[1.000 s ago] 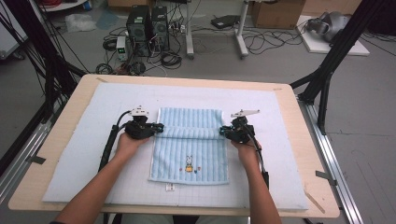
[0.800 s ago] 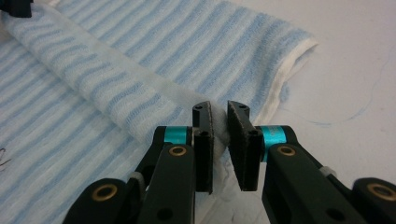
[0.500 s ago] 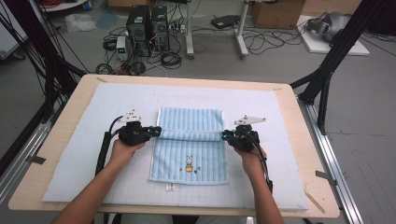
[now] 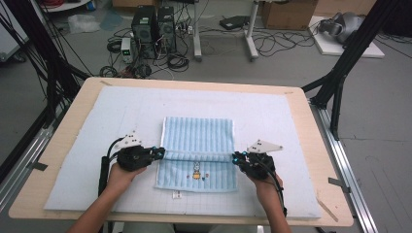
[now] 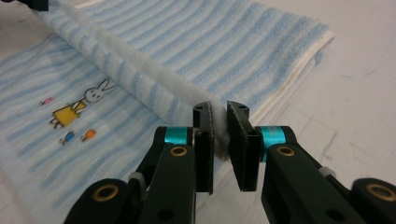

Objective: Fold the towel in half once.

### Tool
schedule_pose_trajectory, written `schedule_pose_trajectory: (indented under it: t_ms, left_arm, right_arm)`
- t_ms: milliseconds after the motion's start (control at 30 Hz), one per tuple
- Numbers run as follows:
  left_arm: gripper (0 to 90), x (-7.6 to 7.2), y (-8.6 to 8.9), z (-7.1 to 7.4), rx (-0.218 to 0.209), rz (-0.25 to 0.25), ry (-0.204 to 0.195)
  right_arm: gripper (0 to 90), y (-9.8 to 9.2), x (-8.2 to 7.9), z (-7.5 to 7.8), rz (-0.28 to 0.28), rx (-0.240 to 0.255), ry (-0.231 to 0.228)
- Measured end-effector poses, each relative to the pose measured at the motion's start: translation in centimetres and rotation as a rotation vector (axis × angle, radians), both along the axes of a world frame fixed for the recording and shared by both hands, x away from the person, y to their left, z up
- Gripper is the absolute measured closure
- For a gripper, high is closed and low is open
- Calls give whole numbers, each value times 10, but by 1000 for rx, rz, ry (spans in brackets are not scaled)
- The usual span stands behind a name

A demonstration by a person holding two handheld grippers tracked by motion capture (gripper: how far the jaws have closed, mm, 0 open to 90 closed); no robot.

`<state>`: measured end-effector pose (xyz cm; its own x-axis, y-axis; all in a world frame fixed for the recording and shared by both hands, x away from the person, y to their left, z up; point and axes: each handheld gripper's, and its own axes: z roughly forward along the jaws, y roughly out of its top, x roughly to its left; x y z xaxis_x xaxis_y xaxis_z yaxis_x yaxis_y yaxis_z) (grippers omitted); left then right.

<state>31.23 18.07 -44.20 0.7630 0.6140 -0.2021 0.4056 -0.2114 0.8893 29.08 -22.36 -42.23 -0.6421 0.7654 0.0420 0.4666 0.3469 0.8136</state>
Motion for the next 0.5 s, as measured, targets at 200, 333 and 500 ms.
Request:
schedule_pose_trajectory:
  t_ms: [200,333,500]
  left_arm:
    - [841,-22,0,-1,-8,-9,-2]
    - [841,-34,1,-1,-15,-11,4]
    - [841,-48,2,-1,-15,-17,4]
  right_arm:
    - [810,-2,-20,0,8,7,-11]
    - [810,-3,-35,0,16,13,-15]
    - [809,-2,-49,0,26,6,-17]
